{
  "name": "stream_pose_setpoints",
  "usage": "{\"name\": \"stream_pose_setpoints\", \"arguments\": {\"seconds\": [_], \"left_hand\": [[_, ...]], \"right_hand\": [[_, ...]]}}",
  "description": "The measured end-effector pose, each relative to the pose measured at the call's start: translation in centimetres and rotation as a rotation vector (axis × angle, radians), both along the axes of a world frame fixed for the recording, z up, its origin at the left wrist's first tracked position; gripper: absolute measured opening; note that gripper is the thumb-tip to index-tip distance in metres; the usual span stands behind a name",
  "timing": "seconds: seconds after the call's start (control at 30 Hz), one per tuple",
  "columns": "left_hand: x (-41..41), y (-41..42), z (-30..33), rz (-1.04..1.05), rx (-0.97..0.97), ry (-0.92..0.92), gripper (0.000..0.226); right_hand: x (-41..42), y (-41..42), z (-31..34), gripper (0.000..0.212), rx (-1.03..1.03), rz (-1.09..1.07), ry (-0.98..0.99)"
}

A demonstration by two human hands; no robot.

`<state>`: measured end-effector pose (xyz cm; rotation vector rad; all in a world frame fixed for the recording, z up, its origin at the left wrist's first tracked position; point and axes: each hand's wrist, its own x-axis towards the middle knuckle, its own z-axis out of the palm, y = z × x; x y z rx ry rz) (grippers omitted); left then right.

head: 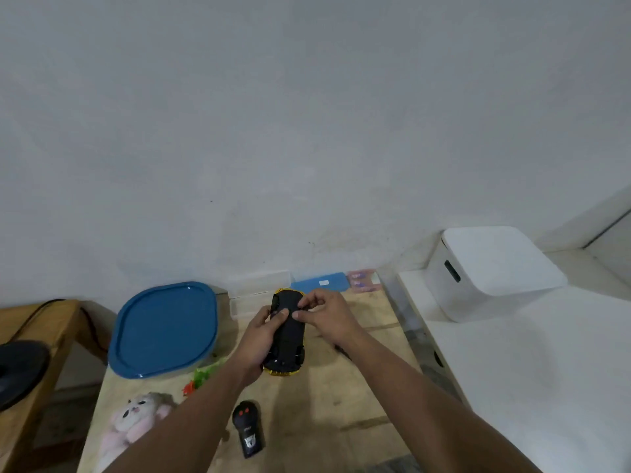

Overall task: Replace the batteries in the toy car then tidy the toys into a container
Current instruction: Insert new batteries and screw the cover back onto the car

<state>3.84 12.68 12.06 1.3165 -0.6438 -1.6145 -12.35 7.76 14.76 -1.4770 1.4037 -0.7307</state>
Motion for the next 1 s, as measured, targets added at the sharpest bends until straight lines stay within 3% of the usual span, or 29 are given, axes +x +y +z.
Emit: {"name": "stream_pose_setpoints", "arguments": {"seconds": [0.33, 0.47, 0.63, 0.83, 1.0], "left_hand": [[-3.6, -1.2, -2.7, 0.055, 0.133, 0.047, 0.029], [-4.2, -2.0, -3.7, 0.101, 0.167, 0.024, 0.043], [-4.4, -2.4, -5.2, 0.141, 0.189, 0.038, 0.062], [-4.3, -2.3, -6.0, 0.182, 0.215, 0.095, 0.064], [-3.7, -1.9, -5.4, 0.195, 0.223, 0.150, 0.059]], "right_hand": [[-3.1, -3.3, -4.2, 0.029, 0.208, -0.006, -0.099], [-5.1, -4.5, -6.4, 0.017, 0.228, -0.223, -0.181], [-8.9, -4.8, -11.6, 0.008, 0.210, -0.118, 0.238], [-11.2, -2.5, -16.3, 0.042, 0.213, 0.247, 0.762], [-11.1, -2.0, -17.6, 0.033, 0.070, 0.309, 0.848]]}}
